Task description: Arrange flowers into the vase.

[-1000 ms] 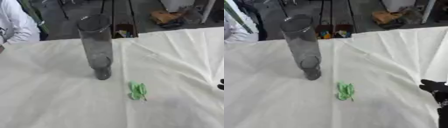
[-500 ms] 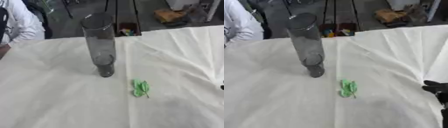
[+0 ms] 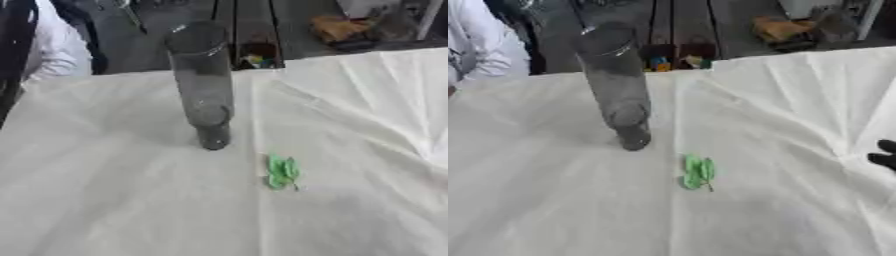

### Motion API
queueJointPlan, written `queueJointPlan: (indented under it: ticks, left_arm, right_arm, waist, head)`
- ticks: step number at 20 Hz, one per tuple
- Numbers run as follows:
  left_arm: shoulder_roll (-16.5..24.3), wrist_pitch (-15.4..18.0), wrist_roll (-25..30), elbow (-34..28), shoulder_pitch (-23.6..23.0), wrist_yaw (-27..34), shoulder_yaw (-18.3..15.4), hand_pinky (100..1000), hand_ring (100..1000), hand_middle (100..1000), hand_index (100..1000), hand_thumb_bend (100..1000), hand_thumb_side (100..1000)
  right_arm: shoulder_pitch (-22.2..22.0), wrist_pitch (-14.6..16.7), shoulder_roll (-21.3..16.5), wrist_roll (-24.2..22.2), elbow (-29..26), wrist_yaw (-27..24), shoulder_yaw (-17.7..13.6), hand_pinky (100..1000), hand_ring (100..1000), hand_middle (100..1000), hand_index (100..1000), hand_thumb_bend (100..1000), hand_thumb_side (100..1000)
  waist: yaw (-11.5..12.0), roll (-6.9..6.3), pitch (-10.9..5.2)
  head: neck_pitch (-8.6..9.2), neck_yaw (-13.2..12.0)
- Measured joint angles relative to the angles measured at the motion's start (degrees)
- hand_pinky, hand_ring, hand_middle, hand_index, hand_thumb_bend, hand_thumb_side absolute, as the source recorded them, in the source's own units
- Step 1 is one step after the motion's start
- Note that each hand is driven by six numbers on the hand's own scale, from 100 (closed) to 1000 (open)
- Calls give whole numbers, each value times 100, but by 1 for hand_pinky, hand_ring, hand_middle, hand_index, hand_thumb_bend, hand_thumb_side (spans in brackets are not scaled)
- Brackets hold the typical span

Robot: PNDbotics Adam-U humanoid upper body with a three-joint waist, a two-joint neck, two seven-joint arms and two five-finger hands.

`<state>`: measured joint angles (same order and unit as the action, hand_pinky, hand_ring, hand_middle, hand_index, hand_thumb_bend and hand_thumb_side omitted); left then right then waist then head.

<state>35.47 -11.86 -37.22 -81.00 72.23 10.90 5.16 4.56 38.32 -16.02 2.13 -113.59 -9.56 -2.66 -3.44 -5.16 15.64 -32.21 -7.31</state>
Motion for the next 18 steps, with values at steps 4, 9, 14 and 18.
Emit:
queueJointPlan:
  ticks: [4,9,14,18]
  left_arm:
    - [-71,19,-17,33,146,0,27,100,100,100,100,100,900]
    - [-153,23,-19,132,250,20,28,100,100,100,100,100,904]
    - [-227,91,-46,133,309,79,41,100,100,100,100,100,901]
    - [-280,121,-45,104,339,90,78,100,100,100,100,100,901]
  right_arm:
    - [-3,198,-41,-8,0,-30,23,708,785,588,689,100,1000]
    - [-3,144,-40,-62,0,-67,49,709,783,585,685,100,1000]
    - [0,76,-38,-133,0,-106,95,715,786,583,683,100,1000]
    - [9,3,-33,-207,0,-117,116,721,789,583,682,100,1000]
  waist:
    - [-15,-46,-8]
    - [-58,-54,2]
    - [-111,-64,40]
    - [-156,-88,97]
  head:
    - [-3,-26]
    - [4,-37]
    - [116,-21]
    - [218,-19]
